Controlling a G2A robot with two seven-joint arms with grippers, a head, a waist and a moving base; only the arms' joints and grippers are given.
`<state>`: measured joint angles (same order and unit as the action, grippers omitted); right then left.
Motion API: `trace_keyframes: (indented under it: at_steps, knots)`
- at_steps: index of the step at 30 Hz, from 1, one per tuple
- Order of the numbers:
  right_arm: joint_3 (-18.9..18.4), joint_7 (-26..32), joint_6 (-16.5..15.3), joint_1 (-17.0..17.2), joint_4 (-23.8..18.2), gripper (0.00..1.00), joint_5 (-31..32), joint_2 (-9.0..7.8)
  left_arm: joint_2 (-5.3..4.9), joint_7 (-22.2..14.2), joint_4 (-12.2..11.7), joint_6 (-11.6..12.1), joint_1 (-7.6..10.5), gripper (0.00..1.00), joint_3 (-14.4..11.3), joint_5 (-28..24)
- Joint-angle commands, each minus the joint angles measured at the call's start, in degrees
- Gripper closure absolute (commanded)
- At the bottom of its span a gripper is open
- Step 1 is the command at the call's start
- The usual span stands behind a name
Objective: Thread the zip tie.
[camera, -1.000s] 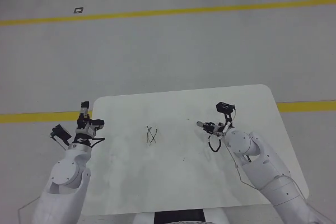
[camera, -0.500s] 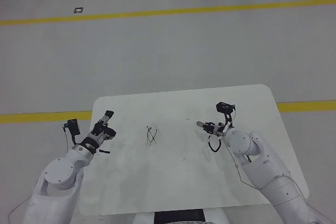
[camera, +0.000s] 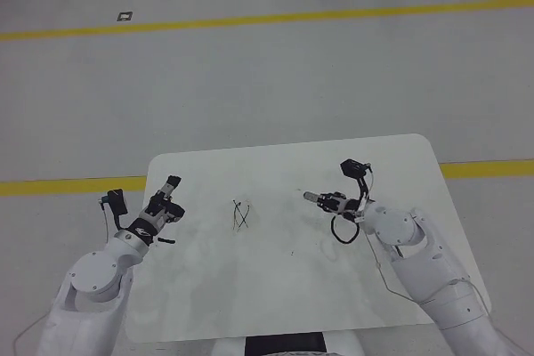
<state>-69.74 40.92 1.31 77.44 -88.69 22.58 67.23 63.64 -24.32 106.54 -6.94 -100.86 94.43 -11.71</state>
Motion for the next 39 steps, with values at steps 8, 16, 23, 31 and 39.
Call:
trace_keyframes:
  at_steps: [8,16,23,31,39]
  knots:
    - [-0.68,11.36,-9.21,-0.49,-0.21,0.0,-8.98,-0.55,0.0,-0.01,0.0,0.0,0.0,0.0,0.0,0.02]
    - [-0.37,12.17,-10.59,-0.17,0.08,0.0,-11.69,-0.51,-0.07,-1.81,-0.16,-0.63,0.37,0.0,-1.15,0.96]
    - [-0.79,19.54,-14.78,-1.19,3.37,0.0,-23.09,-0.65,-0.81,-9.34,0.01,-6.84,2.29,0.0,-3.53,6.7]
    - [-0.79,19.54,-14.78,-1.19,3.37,0.0,-23.09,-0.65,-0.84,-9.87,0.25,-7.08,2.84,0.0,-4.81,7.81]
    - [-0.79,19.54,-14.78,-1.19,3.37,0.0,-23.09,-0.65,-0.84,-13.06,0.05,-12.54,8.86,0.0,-12.06,12.41]
